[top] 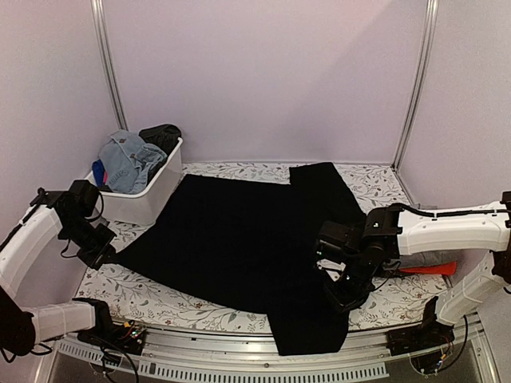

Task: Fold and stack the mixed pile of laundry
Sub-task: Pick up the flattened T-shirt from the center of the board, then fold the flattened T-shirt at the center of the board.

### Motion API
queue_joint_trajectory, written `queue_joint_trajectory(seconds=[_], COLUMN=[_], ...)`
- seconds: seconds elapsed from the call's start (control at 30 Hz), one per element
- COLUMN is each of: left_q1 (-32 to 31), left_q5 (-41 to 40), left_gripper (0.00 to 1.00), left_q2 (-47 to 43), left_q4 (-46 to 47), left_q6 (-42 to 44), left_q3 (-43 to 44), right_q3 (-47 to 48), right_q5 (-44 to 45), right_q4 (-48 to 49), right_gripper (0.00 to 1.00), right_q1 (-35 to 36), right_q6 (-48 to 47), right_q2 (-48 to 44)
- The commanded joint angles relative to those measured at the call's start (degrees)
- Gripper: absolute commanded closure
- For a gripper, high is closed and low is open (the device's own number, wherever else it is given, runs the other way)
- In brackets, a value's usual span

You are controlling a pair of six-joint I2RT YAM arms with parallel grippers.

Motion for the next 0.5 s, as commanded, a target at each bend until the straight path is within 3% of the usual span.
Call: queue_joint_trajectory(seconds=[0.0,0.13,0.47], left_q1=[1.7,1.6,-2.5], left_q5=[-1.5,0.2,2.3], left_gripper=[1.0,1.0,1.0], left_q2=[0.2,3.9,15.8], left_q4=[-2.5,1.3,10.2], left_q6=[2.5,3.4,4.8], left_q3=[1.8,3.8,12.2], right_q3=[0.5,1.2,4.5], right_q5=[-4.2,-4.3,-5.0], right_q4=[0.7,-0.9,-2.1], right_gripper=[1.0,1.0,1.0], right_q1=[-0.3,-1.7,-16.6], right_q6=[-1.9,-3.4,-8.9], right_q2=[-0.9,-0.8,-1.3])
